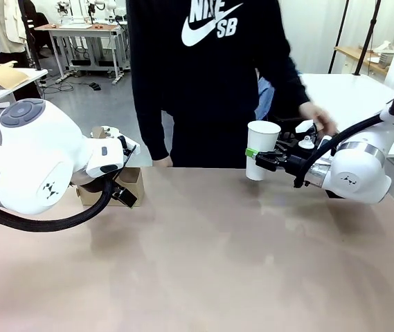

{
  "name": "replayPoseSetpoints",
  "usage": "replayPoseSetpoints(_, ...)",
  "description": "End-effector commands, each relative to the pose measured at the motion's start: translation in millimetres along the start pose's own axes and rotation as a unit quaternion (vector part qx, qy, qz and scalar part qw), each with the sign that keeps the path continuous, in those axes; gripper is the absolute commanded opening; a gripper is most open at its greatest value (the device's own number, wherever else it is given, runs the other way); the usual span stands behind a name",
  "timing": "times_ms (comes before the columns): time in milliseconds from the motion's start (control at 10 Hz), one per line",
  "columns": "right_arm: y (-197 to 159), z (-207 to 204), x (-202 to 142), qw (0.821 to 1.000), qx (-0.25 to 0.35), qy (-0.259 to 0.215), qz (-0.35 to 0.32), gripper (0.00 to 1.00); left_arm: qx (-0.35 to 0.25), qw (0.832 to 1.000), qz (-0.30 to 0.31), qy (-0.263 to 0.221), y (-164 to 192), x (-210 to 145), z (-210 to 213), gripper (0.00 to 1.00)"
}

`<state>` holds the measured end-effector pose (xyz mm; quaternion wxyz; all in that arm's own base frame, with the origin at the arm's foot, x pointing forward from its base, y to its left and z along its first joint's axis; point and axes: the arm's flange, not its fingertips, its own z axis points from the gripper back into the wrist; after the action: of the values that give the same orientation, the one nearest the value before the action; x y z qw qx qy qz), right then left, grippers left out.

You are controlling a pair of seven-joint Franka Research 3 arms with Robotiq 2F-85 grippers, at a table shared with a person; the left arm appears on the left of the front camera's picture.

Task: Pour a drink into a cup and package it in a carrier.
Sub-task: When a person places the Paper Cup Lid on the 600 ml Paper Cup , lift the 600 ml Paper Cup.

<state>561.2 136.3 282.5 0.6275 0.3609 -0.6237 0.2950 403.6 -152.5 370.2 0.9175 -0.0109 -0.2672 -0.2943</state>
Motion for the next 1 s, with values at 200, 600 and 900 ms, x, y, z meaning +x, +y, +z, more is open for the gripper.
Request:
replayPoseSetpoints(200, 2.2, -1.1, 4.5, 1.000, 0.000, 0.000, -0.001, 0.81, -0.001, 1.000, 0.001, 0.000, 0.5, -0.3, 0.3, 1.00)
replayPoseSetpoints(600, 2.2, -1.1, 4.5, 1.000, 0.000, 0.000, -0.001, 0.81, -0.001, 1.000, 0.001, 0.000, 0.5, -0.3, 0.3, 1.00)
replayPoseSetpoints(900, 2.2, -1.1, 4.5, 1.000, 0.000, 0.000, -0.001, 0.81, -0.001, 1.000, 0.001, 0.000, 0.5, -0.3, 0.3, 1.00)
